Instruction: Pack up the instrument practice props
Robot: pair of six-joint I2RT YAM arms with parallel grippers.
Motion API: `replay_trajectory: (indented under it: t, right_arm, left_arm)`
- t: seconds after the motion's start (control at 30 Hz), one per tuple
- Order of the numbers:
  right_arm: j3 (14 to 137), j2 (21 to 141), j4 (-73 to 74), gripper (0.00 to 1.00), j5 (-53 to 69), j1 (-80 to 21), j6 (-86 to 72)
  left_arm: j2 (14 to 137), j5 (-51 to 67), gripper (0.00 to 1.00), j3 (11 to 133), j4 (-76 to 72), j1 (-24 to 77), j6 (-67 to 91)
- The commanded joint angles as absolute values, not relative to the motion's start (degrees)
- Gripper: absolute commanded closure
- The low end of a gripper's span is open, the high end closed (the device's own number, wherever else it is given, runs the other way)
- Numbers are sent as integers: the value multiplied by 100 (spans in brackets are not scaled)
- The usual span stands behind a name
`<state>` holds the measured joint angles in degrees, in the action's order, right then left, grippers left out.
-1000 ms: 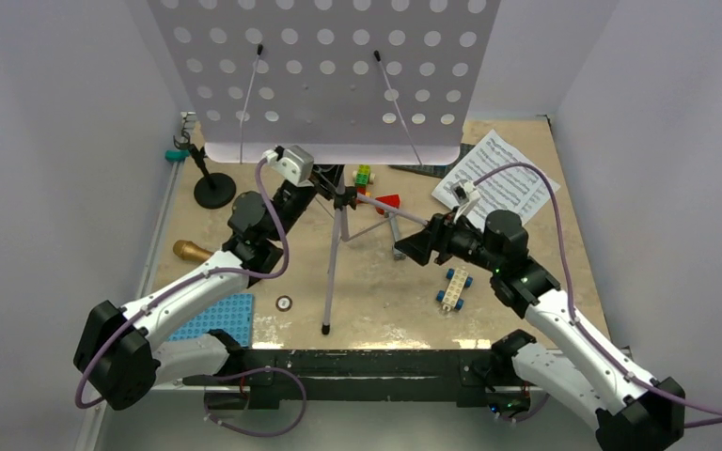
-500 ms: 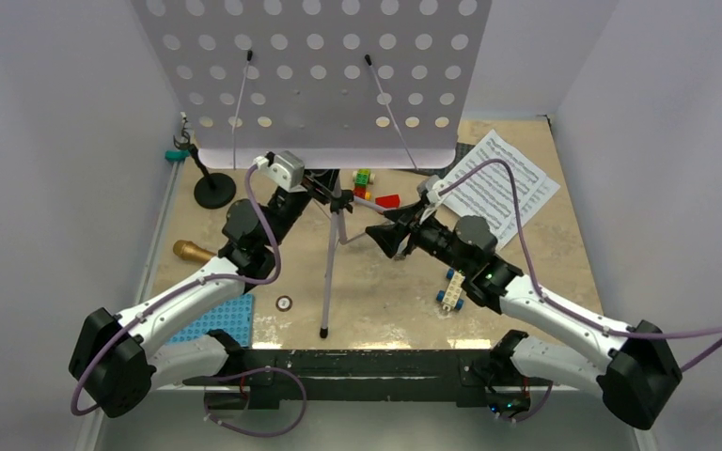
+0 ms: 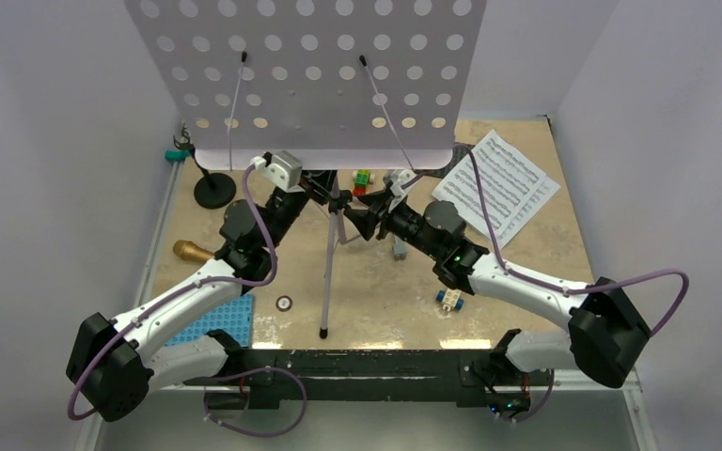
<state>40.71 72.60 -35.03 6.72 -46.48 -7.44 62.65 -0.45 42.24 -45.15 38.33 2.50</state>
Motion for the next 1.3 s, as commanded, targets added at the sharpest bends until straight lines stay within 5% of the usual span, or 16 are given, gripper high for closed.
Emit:
replay_trajectory:
  t: [0.0,0.2,0.37,0.47,0.73,0.93,1.27]
  right_arm:
    - [4670,7460,-3773,51,520,-4699,-402]
    - [4819,7666,-3553,78,556,-4741,-123]
    - [4695,7587,-3472,62,443,-4768,-104]
    - [4641,7538,-3399,61,399,-4782,-121]
    - [4792,7649,-3179,100,403,-4798,153]
    - [4518,7831,-3573,100,-346,-5320,1977]
    - [3408,8963,-6473,100,-2267,-6464,6030]
  left_arm:
    - [6276,226,100,4134,-4201,3858,275]
    - [6302,272,100,4111,-4214,3858,272]
    - [6306,305,100,4096,-4185,3858,272]
    - [6311,299,100,4104,-4158,3858,247]
    - [6303,325,100,4081,-4131,3858,307]
    - [6334,317,100,4072,-4068,3858,374]
    - [6463,272,100,4091,-4025,3858,604]
